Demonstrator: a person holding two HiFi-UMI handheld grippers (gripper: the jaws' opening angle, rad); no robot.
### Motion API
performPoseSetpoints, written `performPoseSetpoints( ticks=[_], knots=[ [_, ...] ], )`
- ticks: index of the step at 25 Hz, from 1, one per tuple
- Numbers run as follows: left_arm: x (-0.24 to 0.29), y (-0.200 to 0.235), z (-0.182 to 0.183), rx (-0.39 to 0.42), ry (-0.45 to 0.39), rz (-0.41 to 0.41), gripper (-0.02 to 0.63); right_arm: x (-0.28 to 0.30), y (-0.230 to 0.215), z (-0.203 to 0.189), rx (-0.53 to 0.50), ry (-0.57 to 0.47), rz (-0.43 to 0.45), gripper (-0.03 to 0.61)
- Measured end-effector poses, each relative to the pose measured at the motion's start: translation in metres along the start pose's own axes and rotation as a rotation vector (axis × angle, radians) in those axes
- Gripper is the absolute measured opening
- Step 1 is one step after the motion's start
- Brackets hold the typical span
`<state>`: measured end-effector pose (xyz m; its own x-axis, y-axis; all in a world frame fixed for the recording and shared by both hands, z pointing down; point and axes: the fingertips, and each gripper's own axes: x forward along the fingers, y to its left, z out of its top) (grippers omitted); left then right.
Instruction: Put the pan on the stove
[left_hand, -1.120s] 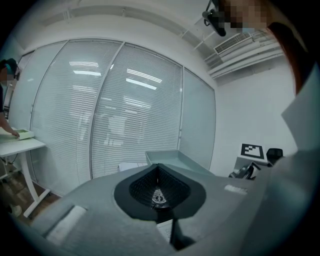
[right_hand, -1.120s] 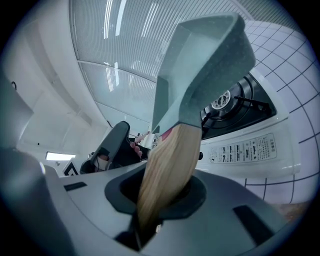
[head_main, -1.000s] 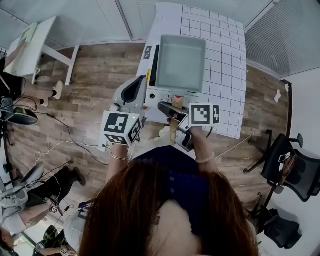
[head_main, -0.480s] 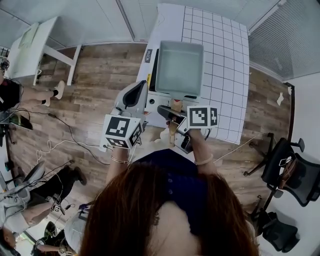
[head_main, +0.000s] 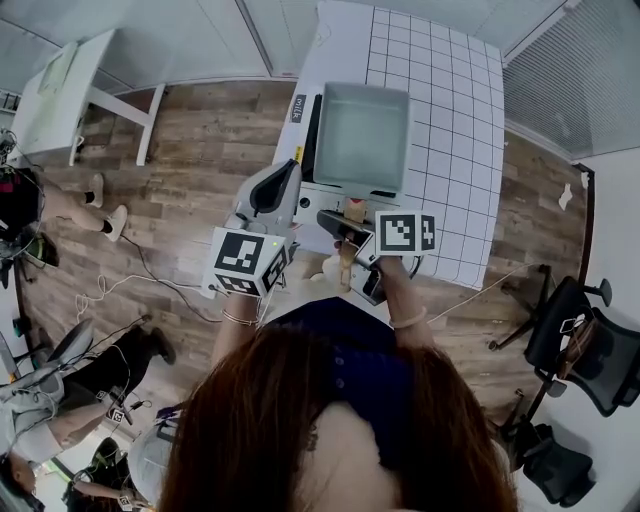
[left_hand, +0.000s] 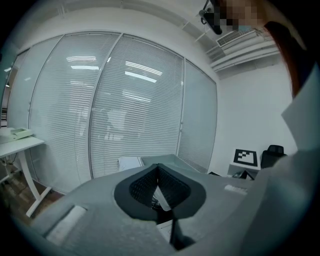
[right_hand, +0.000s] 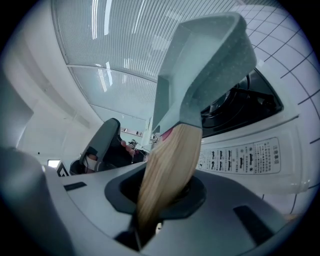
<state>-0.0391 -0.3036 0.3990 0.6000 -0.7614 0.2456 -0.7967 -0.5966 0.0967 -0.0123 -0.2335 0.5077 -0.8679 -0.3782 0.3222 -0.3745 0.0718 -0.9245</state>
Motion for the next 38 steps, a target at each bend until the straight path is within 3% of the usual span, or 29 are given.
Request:
performPoseSetpoints(
  ticks=[38],
  knots=[
    [0.013, 0.006, -0.015, -0.017, 0.045, 0.037, 0.01, 0.016, -0.038, 0.009, 0.06, 0.049, -0.005, 0.074]
  ],
)
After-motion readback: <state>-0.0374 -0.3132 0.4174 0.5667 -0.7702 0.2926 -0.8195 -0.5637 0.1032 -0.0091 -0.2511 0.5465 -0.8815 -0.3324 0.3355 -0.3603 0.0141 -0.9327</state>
